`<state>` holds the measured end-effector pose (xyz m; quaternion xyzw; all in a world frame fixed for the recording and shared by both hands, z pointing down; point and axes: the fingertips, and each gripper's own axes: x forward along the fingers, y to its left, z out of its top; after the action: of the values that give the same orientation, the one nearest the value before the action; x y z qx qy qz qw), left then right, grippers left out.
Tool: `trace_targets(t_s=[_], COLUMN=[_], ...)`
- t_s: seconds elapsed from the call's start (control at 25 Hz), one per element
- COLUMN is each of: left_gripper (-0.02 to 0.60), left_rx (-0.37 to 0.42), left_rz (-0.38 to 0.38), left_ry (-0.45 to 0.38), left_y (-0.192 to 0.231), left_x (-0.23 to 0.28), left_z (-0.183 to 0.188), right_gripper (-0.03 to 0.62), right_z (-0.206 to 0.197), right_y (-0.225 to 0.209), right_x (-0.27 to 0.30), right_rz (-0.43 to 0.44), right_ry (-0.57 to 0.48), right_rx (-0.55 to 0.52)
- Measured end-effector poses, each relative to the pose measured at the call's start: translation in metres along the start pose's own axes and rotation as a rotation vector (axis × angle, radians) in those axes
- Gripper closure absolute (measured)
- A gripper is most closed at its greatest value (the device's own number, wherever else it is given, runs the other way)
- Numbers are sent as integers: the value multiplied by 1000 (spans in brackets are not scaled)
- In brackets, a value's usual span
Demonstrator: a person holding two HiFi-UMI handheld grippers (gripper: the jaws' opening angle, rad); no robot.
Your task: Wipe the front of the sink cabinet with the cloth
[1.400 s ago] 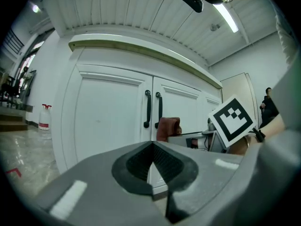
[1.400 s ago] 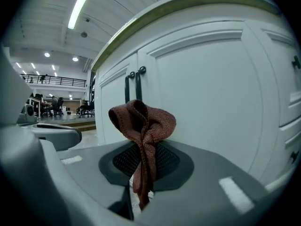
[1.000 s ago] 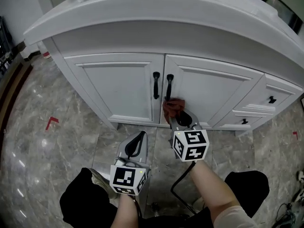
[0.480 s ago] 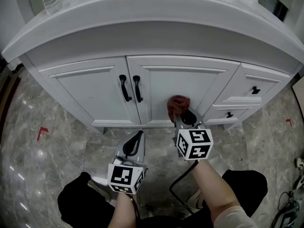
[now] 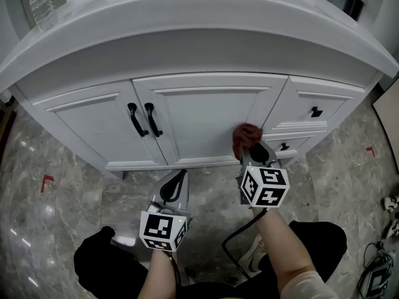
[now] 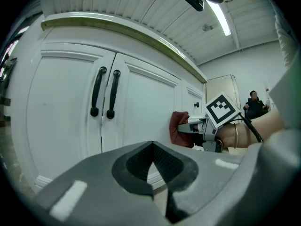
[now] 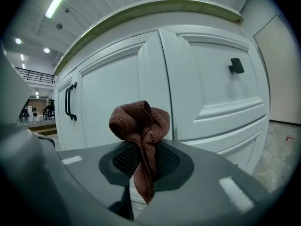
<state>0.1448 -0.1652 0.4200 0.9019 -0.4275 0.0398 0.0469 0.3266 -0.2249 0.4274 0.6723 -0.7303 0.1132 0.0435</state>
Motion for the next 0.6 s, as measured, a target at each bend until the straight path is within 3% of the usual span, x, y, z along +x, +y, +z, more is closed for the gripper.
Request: trace_targets(t_s=[0.32, 0.44, 0.6], left_gripper=[580, 580, 580], left_rx=[-7, -7, 17], left_rz=[-8, 7, 48], left_ry=[0, 4, 20], left_y=[-5, 2, 20], left_x=[7, 2, -11], left_z=[1, -1, -4], right_gripper=[502, 502, 502], right_z=[-4, -8, -29], right_y=[-28, -6, 58], right_x=[-16, -16, -4], right_rz=[-77, -25, 116], right_ry=[8, -10, 13], right_rx=[22, 48, 56])
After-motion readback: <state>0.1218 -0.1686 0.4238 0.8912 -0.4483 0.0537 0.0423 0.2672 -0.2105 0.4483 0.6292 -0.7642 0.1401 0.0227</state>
